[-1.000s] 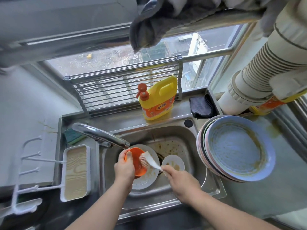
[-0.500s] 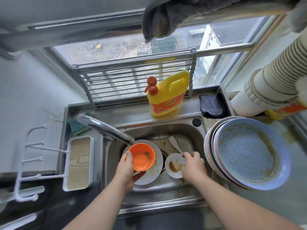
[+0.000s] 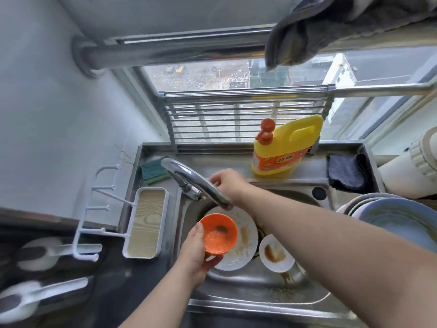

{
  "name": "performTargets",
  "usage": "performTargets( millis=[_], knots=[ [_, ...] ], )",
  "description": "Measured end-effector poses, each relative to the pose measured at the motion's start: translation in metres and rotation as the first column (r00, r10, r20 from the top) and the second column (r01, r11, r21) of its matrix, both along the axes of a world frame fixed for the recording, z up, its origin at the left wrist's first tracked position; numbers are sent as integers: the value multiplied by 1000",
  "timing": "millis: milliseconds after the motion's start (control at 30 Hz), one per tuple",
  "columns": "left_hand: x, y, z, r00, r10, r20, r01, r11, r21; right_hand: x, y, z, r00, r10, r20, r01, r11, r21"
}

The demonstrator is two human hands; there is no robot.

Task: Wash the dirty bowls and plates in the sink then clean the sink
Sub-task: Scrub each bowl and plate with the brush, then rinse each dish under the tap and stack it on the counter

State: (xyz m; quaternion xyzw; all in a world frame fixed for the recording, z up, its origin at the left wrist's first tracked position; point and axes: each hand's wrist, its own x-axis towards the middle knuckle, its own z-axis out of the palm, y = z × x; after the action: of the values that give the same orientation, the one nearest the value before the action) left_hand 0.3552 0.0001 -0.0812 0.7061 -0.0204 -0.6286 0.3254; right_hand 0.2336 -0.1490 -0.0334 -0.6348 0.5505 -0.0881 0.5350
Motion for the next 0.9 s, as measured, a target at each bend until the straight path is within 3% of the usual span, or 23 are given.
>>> performTargets(
  millis=[100,167,467,733,900],
  knots=[
    [-3,0,-4,1000,24,-16,-24,1000,-9,9,-12,-11,975,132,-179,-131,991,18],
    [-4,-2,-8,999,33,-24,-33,999,-26,11,-18,-22,964,152,-216,-144,988,52],
    [5,-3,-31,1000,29,-10,-29,998,-53,14,-24,-44,994,92,-66,-81,985,150],
    [1,1,-44,990,-73,123,77,996,-35,0,-6,-46,992,-119,35,107,963,246],
    [-3,11,-77,946,-269,183,257,962,89,-44,49,-81,938,-315,-142,341,910,235]
  ],
)
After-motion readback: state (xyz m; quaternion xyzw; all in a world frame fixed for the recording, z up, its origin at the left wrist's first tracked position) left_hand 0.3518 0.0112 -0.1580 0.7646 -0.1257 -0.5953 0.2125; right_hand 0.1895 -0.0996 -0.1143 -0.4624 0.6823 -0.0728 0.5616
